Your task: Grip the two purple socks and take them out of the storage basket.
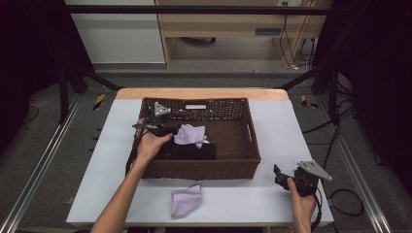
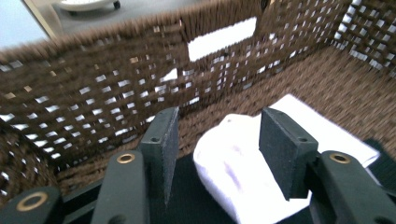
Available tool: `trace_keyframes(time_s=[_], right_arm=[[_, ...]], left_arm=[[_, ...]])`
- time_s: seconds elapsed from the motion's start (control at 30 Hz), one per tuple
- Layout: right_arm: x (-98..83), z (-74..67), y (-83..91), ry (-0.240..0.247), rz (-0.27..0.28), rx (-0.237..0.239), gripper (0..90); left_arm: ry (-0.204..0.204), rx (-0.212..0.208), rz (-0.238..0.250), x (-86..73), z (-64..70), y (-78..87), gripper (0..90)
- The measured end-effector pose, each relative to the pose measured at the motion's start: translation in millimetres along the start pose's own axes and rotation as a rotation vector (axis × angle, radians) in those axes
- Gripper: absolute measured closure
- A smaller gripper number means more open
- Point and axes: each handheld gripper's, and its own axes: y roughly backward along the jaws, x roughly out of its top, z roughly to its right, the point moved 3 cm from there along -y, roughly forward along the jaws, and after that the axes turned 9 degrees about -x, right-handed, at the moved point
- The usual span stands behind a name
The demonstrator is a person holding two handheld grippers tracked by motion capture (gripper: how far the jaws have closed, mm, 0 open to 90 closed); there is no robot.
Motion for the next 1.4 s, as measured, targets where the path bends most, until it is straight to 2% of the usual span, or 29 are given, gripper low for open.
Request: trace_keyframes(time_s=[0.1, 0.13, 0.17, 0.27, 0.37, 0.5, 0.67, 0.73, 0.83, 0.93, 1.0, 1.03, 1.17, 1.4], right_arm=[[0.0, -0.2, -0.1, 0.003, -0.001, -0.002, 4.3], [-0.1, -0.8, -0.2, 0.008, -0.002, -0.003, 4.3], [-0.1, -0.8, -0.2, 0.008, -0.002, -0.003, 4.3], [-0.1, -1.1, 0.0, 0.013, 0.005, -0.007, 4.3], [-0.2, -1.1, 0.7, 0.011, 0.006, -0.008, 4.3], [-0.5, -1.9, 0.7, 0.017, 0.007, -0.013, 4.3], [-0.5, -2.8, 0.7, 0.024, 0.007, -0.019, 4.3], [-0.5, -2.5, 0.6, 0.026, 0.006, -0.018, 4.3], [-0.5, -2.6, 0.8, 0.023, 0.006, -0.017, 4.3], [-0.5, -2.9, 0.8, 0.024, 0.009, -0.017, 4.3], [-0.5, -2.9, 0.8, 0.024, 0.009, -0.017, 4.3], [-0.5, -2.6, 0.4, 0.025, 0.006, -0.018, 4.3], [-0.5, -2.6, 0.4, 0.025, 0.006, -0.018, 4.3], [-0.5, -2.7, 0.7, 0.026, 0.007, -0.018, 4.3]], left_arm=[[0.0, 0.001, -0.023, -3.1, 0.3, -1.9, 47.4], [-0.013, 0.007, -0.051, -6.2, 0.8, -4.1, 46.7], [-0.013, 0.007, -0.051, -6.2, 0.8, -4.1, 46.2], [-0.015, 0.009, -0.105, -12.1, 0.3, -9.4, 44.9], [-0.007, 0.008, -0.109, -13.4, 0.0, -10.5, 44.6], [-0.006, 0.019, -0.153, -17.8, -1.5, -14.8, 43.8], [-0.033, 0.042, -0.177, -19.0, -1.2, -17.9, 42.5], [-0.043, 0.032, -0.195, -20.0, -0.4, -20.6, 40.9], [-0.032, 0.022, -0.223, -22.3, -0.4, -22.9, 39.7], [-0.023, 0.026, -0.236, -23.1, -1.6, -23.0, 46.7], [-0.036, 0.026, -0.25, -22.6, -0.6, -22.3, 47.9], [-0.039, 0.024, -0.248, -22.0, 0.2, -21.6, 53.1], [-0.035, 0.026, -0.272, -22.7, 0.0, -20.4, 60.0], [-0.003, -0.019, -0.307, -24.1, 0.8, -19.5, 76.9]])
